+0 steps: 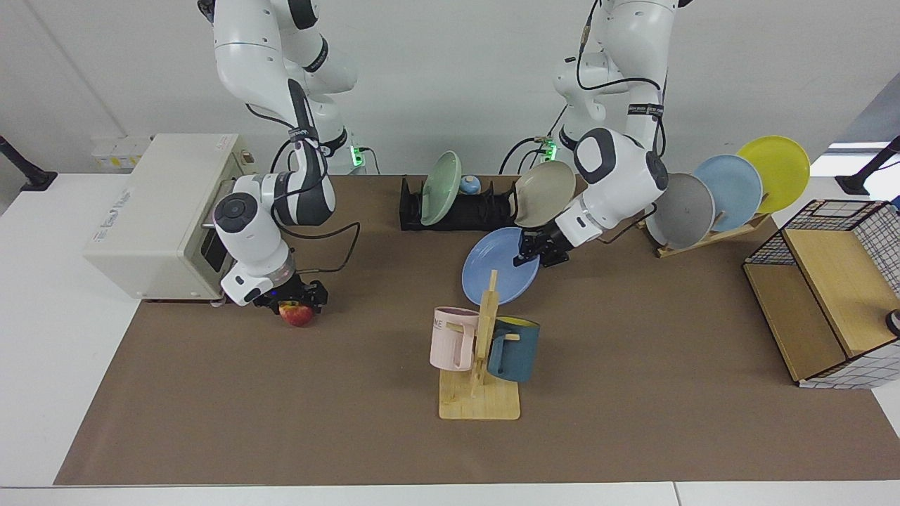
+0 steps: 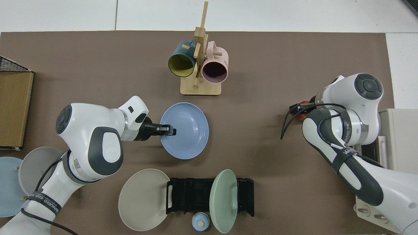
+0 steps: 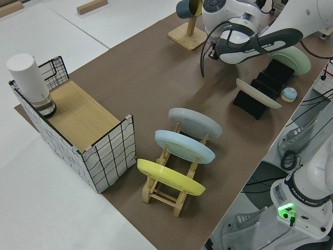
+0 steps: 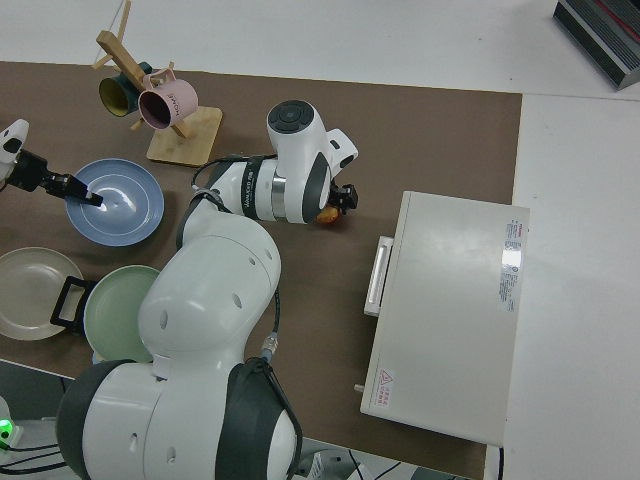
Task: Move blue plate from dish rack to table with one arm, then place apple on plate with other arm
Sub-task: 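Lift the blue plate from the rack with the left gripper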
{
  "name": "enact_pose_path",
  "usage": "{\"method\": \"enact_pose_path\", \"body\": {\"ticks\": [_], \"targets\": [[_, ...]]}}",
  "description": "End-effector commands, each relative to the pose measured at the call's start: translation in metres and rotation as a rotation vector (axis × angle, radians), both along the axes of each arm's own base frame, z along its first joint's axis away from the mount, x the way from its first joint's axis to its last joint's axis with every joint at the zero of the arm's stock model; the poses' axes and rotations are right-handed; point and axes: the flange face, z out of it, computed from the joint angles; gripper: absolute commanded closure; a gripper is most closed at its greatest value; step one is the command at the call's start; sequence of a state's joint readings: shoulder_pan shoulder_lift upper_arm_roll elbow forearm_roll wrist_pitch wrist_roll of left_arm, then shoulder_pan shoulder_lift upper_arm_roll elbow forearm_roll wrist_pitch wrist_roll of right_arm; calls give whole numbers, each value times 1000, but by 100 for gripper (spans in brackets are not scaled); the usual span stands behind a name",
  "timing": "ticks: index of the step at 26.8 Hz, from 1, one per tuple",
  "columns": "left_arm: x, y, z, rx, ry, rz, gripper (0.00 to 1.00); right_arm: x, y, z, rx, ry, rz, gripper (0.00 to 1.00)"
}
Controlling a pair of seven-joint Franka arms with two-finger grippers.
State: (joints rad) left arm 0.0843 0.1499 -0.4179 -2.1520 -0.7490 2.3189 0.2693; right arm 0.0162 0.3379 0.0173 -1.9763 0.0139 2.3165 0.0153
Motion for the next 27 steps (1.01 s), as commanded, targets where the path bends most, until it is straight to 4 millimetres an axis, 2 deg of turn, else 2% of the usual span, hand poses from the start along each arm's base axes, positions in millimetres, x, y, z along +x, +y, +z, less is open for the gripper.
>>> {"method": "enact_pose_path", "body": {"ticks": [1, 3, 4, 7, 12, 14, 20, 22, 25, 27], "targets": [[13, -7, -23, -24, -12, 23, 100, -4, -4, 1, 3, -14, 29, 73], [13, -9, -23, -25, -11, 22, 97, -3, -3, 1, 1, -15, 31, 96], [12, -9, -24, -24, -12, 22, 94, -2, -2, 1, 1, -15, 27, 100], [11, -12, -24, -25, -11, 18, 78, 1, 2, 6, 3, -27, 23, 100], [9, -26, -23, -8, -51, 22, 28, 16, 5, 37, 7, -79, -5, 100], [8, -27, -24, -5, -57, 25, 18, 19, 5, 54, 8, -104, -14, 100], [7, -28, -24, -1, -55, 25, 8, 17, 3, 103, 10, -161, -42, 100], [9, -27, -20, -1, -61, 29, 8, 16, 2, 118, 10, -165, -43, 100], [9, -28, -8, 2, -65, 33, 8, 19, 5, 137, 11, -155, -42, 100], [6, -28, 8, 7, -78, 28, 8, 22, 18, 150, 16, -158, -44, 100]]}}
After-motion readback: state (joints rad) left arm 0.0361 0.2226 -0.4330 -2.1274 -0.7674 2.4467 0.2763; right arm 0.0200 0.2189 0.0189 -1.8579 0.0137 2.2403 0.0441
